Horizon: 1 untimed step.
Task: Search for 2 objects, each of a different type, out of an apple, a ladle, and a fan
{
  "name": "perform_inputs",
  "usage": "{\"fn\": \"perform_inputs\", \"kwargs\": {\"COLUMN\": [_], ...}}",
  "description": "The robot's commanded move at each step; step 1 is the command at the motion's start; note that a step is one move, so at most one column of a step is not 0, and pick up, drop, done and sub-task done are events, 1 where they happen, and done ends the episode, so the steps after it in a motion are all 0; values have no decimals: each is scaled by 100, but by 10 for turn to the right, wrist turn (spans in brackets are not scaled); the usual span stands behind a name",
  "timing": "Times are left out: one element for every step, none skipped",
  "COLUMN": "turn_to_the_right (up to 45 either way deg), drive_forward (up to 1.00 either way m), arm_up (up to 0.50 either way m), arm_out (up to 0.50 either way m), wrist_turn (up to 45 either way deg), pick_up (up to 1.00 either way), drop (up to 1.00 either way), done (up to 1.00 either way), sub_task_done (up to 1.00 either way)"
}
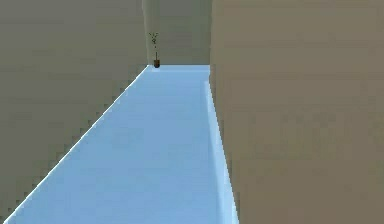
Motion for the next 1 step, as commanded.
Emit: {"fn": "perform_inputs", "kwargs": {"turn_to_the_right": [0], "drive_forward": [100], "arm_up": [0], "arm_out": [0], "wrist_turn": [0], "pick_up": [0], "drop": [0], "done": [0], "sub_task_done": [0]}}
